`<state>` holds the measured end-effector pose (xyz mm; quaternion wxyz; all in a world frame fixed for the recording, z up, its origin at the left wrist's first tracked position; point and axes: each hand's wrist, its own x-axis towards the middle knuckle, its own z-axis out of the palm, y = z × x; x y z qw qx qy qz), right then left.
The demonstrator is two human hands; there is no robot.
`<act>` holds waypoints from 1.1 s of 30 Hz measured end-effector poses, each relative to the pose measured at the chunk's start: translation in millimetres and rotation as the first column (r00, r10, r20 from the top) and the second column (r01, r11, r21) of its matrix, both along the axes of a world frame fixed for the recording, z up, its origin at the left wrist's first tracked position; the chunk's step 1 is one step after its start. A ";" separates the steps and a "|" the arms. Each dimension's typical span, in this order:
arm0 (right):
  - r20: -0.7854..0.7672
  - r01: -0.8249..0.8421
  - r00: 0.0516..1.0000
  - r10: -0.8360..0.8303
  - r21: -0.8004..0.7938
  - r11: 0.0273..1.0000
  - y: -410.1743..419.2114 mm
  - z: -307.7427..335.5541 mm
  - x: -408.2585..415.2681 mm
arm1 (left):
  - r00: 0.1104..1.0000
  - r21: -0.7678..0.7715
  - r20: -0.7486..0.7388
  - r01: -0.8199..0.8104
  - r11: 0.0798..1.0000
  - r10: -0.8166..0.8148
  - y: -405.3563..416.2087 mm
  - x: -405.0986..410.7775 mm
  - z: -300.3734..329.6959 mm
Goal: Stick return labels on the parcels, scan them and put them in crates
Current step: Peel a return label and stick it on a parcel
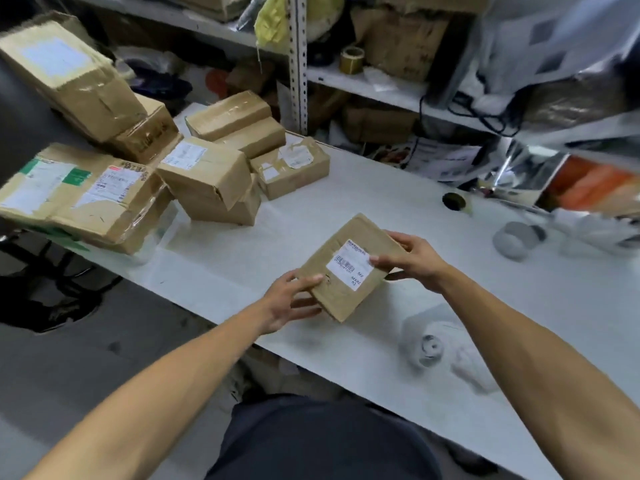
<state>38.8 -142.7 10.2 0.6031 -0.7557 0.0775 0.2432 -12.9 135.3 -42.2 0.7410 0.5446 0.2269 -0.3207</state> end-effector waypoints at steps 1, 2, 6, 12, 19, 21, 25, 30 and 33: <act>0.021 0.026 0.999 -0.026 -0.007 1.000 -14.5 2.2 -3.9 | 0.998 -0.031 0.006 0.061 0.998 -0.061 -12.4 2.0 3.2; 0.041 0.075 0.996 -0.075 -0.019 0.997 -28.3 3.0 -7.7 | 0.995 -0.055 0.007 0.103 0.993 -0.103 -25.9 3.8 5.7; 0.179 0.398 0.910 -0.373 -0.129 0.908 -86.4 1.8 -31.6 | 0.993 -0.097 -0.032 0.108 0.989 -0.111 -87.1 6.6 6.1; 0.249 0.549 0.797 -0.551 -0.680 0.486 -193.2 -23.6 -120.9 | 0.997 -0.107 -0.062 0.041 0.993 -0.048 -153.6 2.8 5.1; -0.169 0.419 0.797 -0.580 -0.539 0.731 -202.3 -57.8 -177.1 | 0.998 -0.050 -0.044 0.042 0.998 -0.044 -173.0 13.8 -8.7; -0.182 0.432 0.783 -0.594 -0.529 0.731 -197.1 -56.5 -174.7 | 0.999 -0.047 -0.033 0.042 0.998 -0.044 -174.9 16.7 -8.9; -0.229 0.523 0.721 -0.654 -0.440 0.730 -190.8 -44.8 -150.3 | 1.000 -0.018 0.011 0.024 1.000 -0.023 -174.0 24.8 -7.5; -0.202 0.527 0.812 -0.548 -0.151 0.837 -173.6 31.0 -96.2 | 0.996 -0.014 0.066 -0.066 0.998 0.067 -169.4 36.4 3.9; -0.172 0.475 0.866 -0.470 -0.015 0.880 -151.8 78.7 -75.4 | 0.990 -0.015 0.086 -0.110 0.994 0.111 -166.9 41.2 7.1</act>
